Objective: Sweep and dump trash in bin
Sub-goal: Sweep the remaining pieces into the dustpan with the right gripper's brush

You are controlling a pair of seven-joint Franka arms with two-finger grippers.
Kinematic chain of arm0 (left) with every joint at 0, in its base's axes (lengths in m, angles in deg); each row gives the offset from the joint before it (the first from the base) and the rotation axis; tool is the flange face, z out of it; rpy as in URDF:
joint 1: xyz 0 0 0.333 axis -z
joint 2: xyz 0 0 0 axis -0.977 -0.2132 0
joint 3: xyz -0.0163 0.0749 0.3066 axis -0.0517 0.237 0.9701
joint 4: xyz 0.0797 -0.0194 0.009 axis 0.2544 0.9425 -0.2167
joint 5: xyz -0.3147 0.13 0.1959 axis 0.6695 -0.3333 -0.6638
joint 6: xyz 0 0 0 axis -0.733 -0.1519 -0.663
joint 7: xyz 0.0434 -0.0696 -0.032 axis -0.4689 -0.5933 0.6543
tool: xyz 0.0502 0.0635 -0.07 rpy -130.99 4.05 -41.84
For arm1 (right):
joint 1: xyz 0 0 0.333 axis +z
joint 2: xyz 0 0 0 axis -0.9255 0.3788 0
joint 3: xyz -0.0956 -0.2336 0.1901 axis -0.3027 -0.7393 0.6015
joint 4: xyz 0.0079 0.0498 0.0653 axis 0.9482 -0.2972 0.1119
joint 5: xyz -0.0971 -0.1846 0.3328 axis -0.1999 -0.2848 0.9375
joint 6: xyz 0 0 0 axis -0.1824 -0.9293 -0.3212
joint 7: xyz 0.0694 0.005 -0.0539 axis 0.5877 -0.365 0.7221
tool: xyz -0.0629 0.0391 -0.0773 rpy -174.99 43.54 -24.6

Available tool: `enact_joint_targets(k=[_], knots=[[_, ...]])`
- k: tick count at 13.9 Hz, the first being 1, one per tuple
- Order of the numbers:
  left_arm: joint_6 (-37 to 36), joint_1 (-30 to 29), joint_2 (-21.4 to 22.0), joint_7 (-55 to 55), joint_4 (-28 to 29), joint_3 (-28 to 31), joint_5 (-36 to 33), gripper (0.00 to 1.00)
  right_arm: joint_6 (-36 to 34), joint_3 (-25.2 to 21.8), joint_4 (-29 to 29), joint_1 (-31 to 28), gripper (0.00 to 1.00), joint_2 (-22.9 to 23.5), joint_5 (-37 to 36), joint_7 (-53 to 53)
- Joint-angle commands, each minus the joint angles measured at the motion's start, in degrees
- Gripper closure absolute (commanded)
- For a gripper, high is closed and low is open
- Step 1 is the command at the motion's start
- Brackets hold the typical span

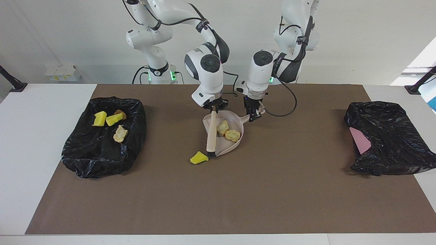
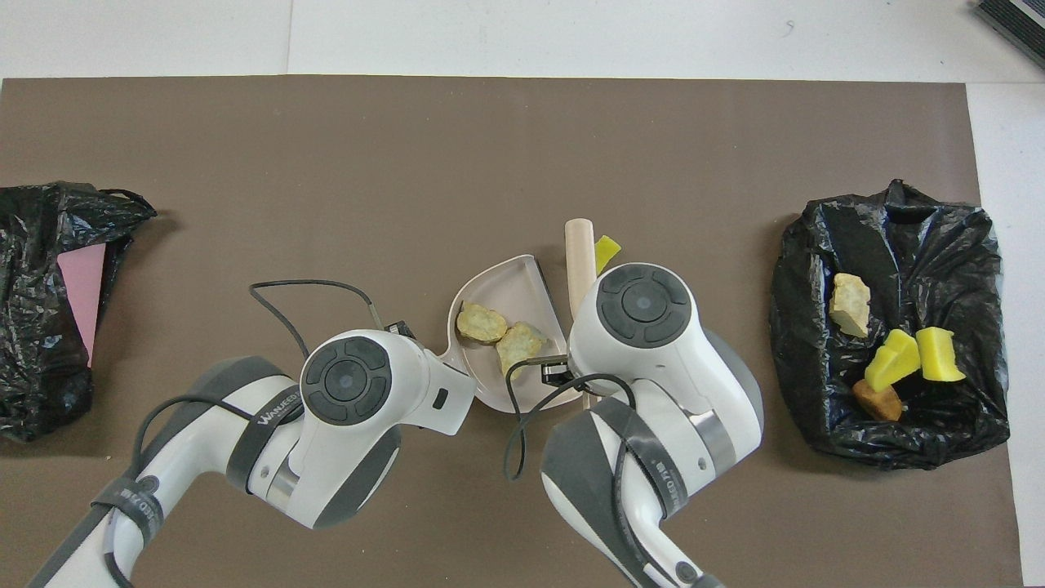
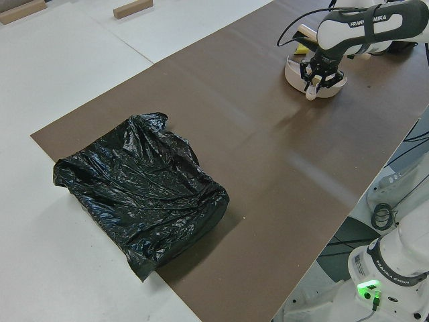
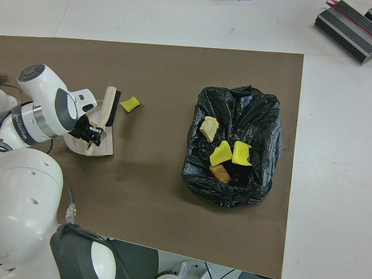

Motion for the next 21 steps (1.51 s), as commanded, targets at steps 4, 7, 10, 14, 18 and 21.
enact_joint_targets(k=[4, 7, 10, 14, 18, 21], knots=[[-3.88, -1.58, -2.21, 5.44, -4.28, 0.22, 0.95, 1.00, -0.31, 0.45, 2.59, -5.98, 1.00, 1.36, -7.35, 13.10], [-8.98, -1.67, -3.18, 5.96, -7.79, 0.31, 0.86, 1.00, 1.72, 0.45, 3.47, -8.96, 1.00, 2.33, -8.59, 17.75], [-9.44, -1.49, -3.27, 6.05, -7.89, 0.31, 0.69, 1.00, 3.46, 0.36, 5.23, -10.73, 1.00, 5.40, -8.85, 28.31], [-8.82, -1.23, -3.27, 6.14, -7.45, 0.22, 0.69, 1.00, 5.32, 0.45, 7.42, -11.70, 1.00, 10.85, -14.90, 28.59], [-8.12, -0.96, -2.92, 6.14, -6.67, 0.22, 0.69, 1.00, 4.97, 0.53, 7.61, -10.48, 1.00, 13.06, -15.80, 28.59], [-6.89, -1.05, -2.65, 5.88, -5.79, 0.22, 0.69, 1.00, 3.31, 0.80, 5.77, -7.75, 1.00, 12.53, -12.30, 28.50]])
